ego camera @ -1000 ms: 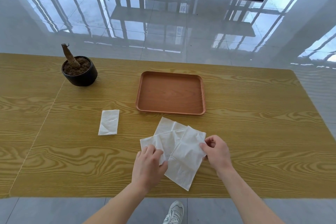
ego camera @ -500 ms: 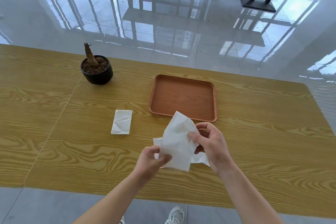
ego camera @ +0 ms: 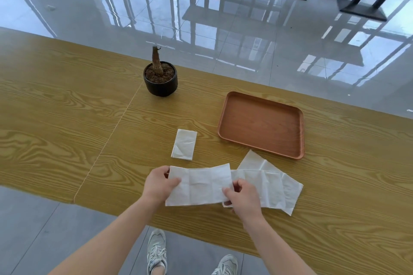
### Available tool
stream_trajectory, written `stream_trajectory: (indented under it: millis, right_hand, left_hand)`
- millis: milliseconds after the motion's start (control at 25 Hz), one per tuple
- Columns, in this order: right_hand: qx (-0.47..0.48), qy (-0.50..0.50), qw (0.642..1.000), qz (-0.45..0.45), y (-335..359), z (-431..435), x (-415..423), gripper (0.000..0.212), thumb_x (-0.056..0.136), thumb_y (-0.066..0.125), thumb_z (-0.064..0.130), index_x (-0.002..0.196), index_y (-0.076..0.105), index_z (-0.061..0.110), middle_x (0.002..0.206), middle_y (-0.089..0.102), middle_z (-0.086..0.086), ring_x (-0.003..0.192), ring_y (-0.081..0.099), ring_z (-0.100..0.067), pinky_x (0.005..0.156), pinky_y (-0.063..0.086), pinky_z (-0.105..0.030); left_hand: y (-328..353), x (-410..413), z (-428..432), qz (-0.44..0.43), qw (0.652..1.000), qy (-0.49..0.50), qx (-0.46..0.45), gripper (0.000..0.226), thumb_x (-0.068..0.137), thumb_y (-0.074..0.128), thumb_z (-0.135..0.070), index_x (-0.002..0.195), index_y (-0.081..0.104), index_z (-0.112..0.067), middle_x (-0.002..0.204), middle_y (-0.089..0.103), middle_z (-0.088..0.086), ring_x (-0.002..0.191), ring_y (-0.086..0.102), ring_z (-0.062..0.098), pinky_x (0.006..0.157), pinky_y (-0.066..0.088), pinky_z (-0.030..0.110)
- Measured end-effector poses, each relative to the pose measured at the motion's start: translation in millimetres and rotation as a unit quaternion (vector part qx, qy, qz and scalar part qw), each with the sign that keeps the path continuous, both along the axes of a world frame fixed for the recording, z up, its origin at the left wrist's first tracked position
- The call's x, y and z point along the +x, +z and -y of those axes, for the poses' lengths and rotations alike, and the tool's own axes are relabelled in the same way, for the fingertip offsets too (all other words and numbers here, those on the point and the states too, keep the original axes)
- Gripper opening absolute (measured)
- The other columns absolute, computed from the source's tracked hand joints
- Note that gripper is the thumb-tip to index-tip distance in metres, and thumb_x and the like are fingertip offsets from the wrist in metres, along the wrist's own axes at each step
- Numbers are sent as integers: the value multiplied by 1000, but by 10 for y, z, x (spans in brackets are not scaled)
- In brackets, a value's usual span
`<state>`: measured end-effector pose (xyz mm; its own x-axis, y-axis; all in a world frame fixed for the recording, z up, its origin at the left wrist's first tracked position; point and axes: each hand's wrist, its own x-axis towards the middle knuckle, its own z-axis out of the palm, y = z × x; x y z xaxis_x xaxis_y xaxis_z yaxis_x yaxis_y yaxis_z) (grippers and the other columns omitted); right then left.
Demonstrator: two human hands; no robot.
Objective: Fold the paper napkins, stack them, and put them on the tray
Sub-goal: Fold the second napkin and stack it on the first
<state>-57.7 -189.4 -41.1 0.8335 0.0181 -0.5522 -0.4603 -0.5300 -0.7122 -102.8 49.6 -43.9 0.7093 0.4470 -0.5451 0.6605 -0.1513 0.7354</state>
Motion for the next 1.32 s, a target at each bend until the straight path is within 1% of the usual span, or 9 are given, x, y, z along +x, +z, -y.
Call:
stream_trajectory:
  millis: [120, 320, 520, 720, 840, 920, 1040, 1120, 1320]
  right_hand:
    - [-75, 43, 996, 21, -24, -72, -46, 17, 87, 73, 30, 81, 66, 17, 76, 73, -1, 66, 73, -21, 73, 61, -47]
    - [-95, 75, 992, 48, 17, -91, -62, 19, 88, 73, 33, 78, 65, 18, 77, 71, 1, 72, 70, -21, 74, 60, -47]
    - [-96, 124, 981, 118, 89, -176, -126, 17, 88, 72, 39, 81, 61, 28, 73, 66, 9, 69, 62, -6, 61, 49, -24]
    - [-69, 247, 960, 112, 107, -295, -202, 37, 81, 70, 58, 111, 67, 37, 80, 63, 9, 76, 60, -8, 67, 49, -25]
    - [-106, 266, 938, 196, 57, -277, -209, 30, 92, 67, 40, 120, 69, 28, 98, 62, 14, 94, 59, -8, 79, 54, -27]
    - [-157, 342, 885, 273, -23, -248, -190, 34, 98, 59, 18, 131, 65, 25, 127, 62, 12, 118, 53, -14, 93, 53, -30]
    - [-211, 480, 806, 275, -107, -214, -179, 55, 99, 44, 3, 149, 45, 25, 161, 36, 6, 146, 28, -25, 114, 37, -44]
    - [-230, 508, 784, 272, -138, -184, -198, 59, 98, 43, 5, 153, 38, 24, 165, 29, 3, 150, 23, -27, 119, 30, -47]
    - [-240, 486, 788, 294, -134, -202, -492, 43, 90, 57, 20, 132, 56, 22, 141, 52, -5, 128, 49, -30, 102, 49, -45]
  left_hand:
    - [-74, 8, -78, -9, 996, -32, 80, 9, 83, 72, -19, 92, 70, -21, 80, 73, -4, 76, 70, 18, 70, 60, 41]
    - [-151, -204, -15, 55, 965, -92, 240, 56, 85, 72, -23, 137, 51, -21, 113, 56, -1, 96, 59, 18, 77, 53, 34]
    - [-223, -422, 7, 109, 872, -248, 408, 45, 71, 87, -30, 110, 67, -18, 104, 61, 2, 90, 60, 26, 66, 52, 37]
    - [-230, -430, -7, 100, 868, -248, 417, 35, 71, 87, -33, 98, 69, -21, 104, 61, 1, 93, 59, 26, 67, 52, 38]
    - [-234, -426, -13, 101, 871, -247, 413, 35, 73, 86, -35, 99, 69, -21, 106, 60, 1, 94, 59, 25, 69, 52, 37]
    - [-242, -433, -25, 103, 873, -245, 408, 35, 73, 86, -34, 101, 69, -21, 107, 60, 2, 96, 59, 25, 72, 53, 38]
    - [-260, -447, -45, 110, 880, -241, 394, 37, 75, 85, -33, 106, 70, -21, 111, 60, 4, 99, 59, 27, 75, 54, 40]
    - [-271, -459, -52, 109, 883, -241, 388, 39, 77, 83, -34, 111, 69, -20, 114, 59, 5, 102, 59, 27, 77, 54, 40]
    - [-284, -513, 11, 99, 882, -247, 390, 41, 85, 72, -46, 117, 68, -20, 125, 59, 8, 114, 58, 30, 81, 52, 45]
